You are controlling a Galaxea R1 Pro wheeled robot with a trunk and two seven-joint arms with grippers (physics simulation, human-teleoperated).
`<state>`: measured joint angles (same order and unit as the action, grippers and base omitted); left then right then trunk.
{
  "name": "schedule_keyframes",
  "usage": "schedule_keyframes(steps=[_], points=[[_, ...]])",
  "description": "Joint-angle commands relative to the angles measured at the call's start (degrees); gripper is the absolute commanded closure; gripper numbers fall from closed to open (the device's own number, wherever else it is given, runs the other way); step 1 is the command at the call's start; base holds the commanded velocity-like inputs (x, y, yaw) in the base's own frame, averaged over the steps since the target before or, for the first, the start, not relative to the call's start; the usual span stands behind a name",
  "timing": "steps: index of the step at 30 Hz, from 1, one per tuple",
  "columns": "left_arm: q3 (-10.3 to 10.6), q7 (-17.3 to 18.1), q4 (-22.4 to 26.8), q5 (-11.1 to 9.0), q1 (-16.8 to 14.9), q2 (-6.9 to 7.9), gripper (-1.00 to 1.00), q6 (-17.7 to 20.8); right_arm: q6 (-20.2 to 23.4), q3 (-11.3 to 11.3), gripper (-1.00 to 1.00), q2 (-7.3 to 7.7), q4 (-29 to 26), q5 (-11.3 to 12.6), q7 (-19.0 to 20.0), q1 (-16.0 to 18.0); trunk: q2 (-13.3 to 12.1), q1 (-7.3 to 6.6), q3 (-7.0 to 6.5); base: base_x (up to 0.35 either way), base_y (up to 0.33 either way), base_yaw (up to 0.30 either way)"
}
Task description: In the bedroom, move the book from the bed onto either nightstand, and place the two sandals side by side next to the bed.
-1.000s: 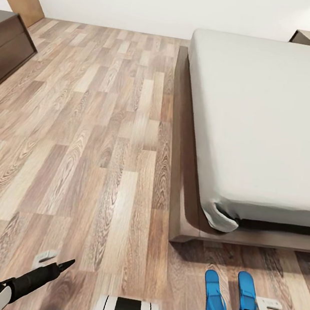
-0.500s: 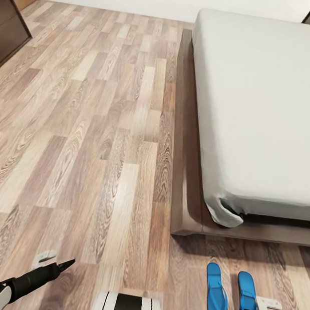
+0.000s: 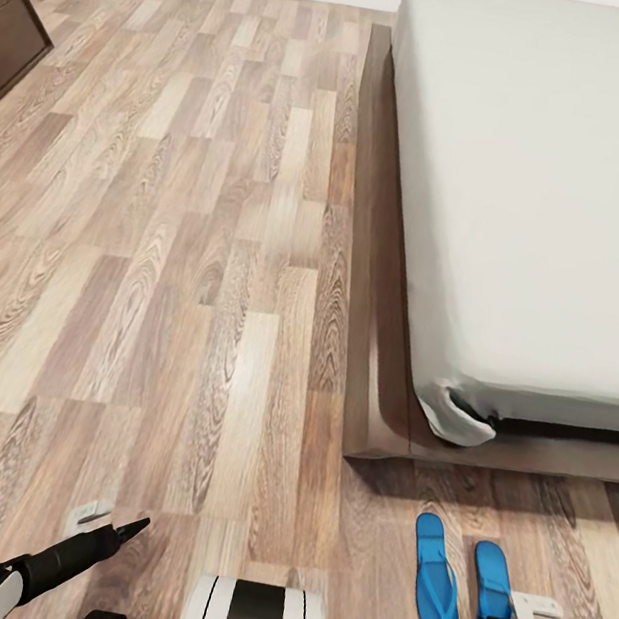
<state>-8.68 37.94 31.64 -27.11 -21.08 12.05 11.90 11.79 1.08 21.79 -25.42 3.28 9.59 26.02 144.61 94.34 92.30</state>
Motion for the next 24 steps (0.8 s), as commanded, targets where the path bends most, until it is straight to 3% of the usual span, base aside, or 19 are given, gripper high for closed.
schedule_keyframes(steps=[1,7,21,24], points=[[-0.1,0.2,0.0,-0.5,0.0,-0.01,-1.0,0.6,-0.1,0.1,1.0,0.01,-0.1,0.3,0.3,0.0,0.0,-0.01,0.03,0.0,0.0,0.0],[-0.1,0.4,0.0,-0.5,0.0,0.02,-1.0,0.6,-8.1,0.0,1.0,-0.06,-0.3,0.3,0.4,0.0,0.0,-0.01,0.03,0.0,0.0,0.0],[-0.1,0.5,0.0,-0.5,0.0,0.01,-1.0,0.6,-8.0,0.1,1.0,0.0,-2.5,0.4,0.1,0.1,0.0,-0.01,0.03,0.0,0.0,0.0],[-0.1,0.5,0.0,-0.5,0.0,-0.01,-1.0,0.6,-8.0,0.1,1.0,-0.07,-2.5,0.4,0.1,0.1,0.1,0.07,0.69,0.0,0.0,0.0]])
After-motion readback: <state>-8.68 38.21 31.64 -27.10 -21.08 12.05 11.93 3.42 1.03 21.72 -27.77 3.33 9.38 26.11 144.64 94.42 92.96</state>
